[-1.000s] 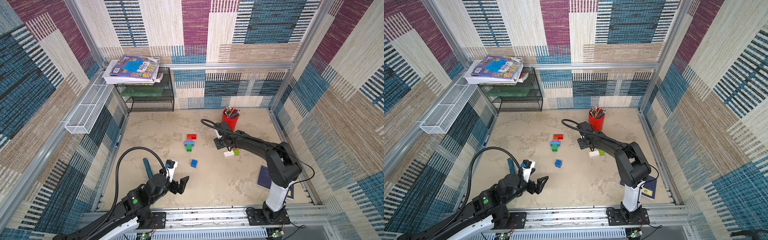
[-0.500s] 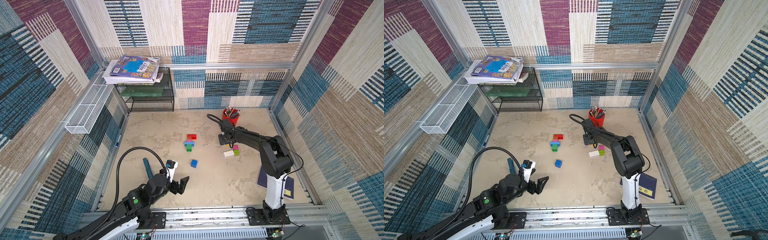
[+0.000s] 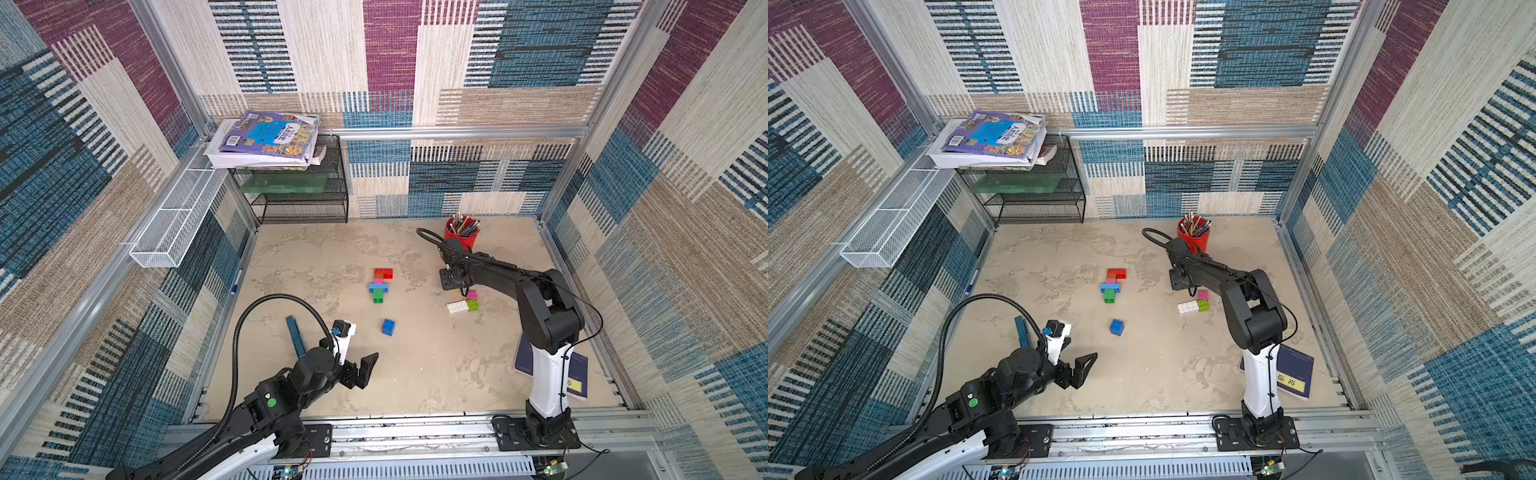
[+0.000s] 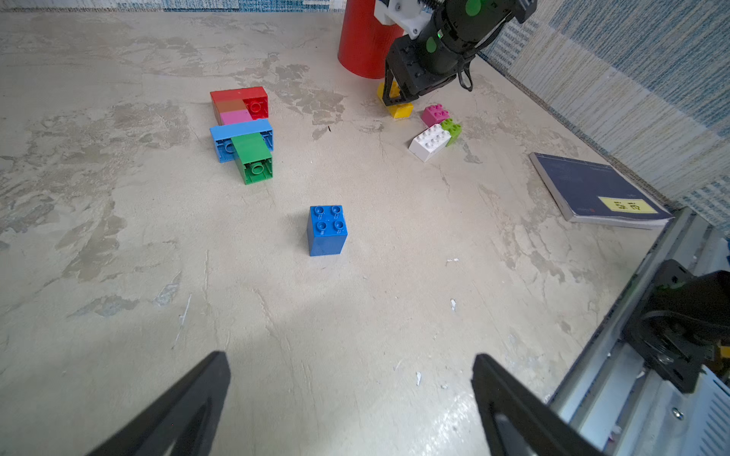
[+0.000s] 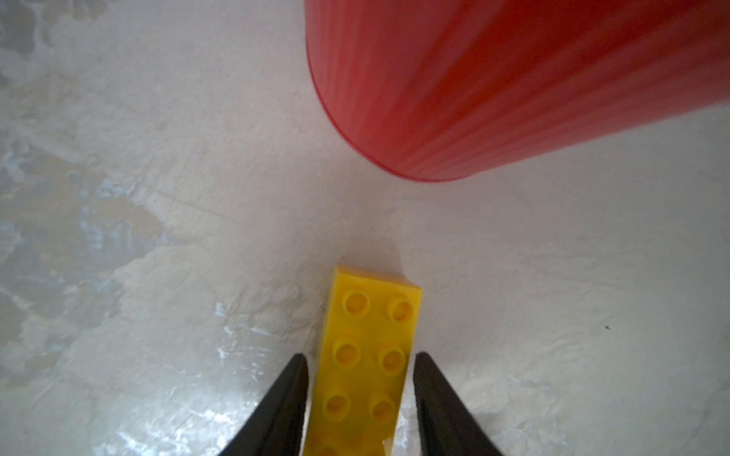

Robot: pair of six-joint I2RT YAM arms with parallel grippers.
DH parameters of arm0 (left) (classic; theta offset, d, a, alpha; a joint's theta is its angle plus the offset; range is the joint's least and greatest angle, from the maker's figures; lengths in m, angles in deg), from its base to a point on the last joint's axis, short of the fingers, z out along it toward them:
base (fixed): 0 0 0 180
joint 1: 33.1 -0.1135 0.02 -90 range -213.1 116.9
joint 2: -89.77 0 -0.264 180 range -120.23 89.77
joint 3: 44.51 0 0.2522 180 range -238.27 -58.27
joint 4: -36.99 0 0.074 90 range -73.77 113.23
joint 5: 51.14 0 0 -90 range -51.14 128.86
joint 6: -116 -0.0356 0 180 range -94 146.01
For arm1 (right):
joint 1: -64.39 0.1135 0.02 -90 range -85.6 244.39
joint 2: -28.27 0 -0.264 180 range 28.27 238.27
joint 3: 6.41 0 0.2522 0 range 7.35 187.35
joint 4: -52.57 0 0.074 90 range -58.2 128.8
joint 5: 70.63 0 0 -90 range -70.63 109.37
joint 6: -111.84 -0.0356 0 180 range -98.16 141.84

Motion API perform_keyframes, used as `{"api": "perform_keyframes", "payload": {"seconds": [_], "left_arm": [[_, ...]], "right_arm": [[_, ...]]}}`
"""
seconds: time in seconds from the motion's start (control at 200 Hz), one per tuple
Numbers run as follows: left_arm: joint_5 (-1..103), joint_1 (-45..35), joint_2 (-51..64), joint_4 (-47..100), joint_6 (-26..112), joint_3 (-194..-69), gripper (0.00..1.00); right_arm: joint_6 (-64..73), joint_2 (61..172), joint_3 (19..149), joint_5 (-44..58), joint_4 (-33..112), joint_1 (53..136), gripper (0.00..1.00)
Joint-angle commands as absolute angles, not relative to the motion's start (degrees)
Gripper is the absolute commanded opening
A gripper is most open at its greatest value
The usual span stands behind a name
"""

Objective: Assemble the letter f with lego
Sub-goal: Pick up the lego brick from the center of the board.

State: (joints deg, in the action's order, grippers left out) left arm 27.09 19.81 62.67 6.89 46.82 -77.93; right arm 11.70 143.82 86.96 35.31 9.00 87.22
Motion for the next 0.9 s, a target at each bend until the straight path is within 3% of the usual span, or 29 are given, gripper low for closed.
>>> {"api": "perform_keyframes", "payload": {"seconds": [0.0,0.511,0.896], "left_arm": [[27.43,19.78,62.69,7.56,47.37,-77.80,0.99],[27.51,19.80,63.06,7.11,47.63,-77.82,0.99],[25.77,19.79,63.13,0.75,46.04,-83.08,0.99]], "right_arm": [[12.51,144.12,87.74,34.17,9.37,86.99,0.45],[15.07,142.97,87.59,28.24,9.54,85.91,0.30],[24.13,134.91,87.45,20.54,8.22,93.57,0.28]]}}
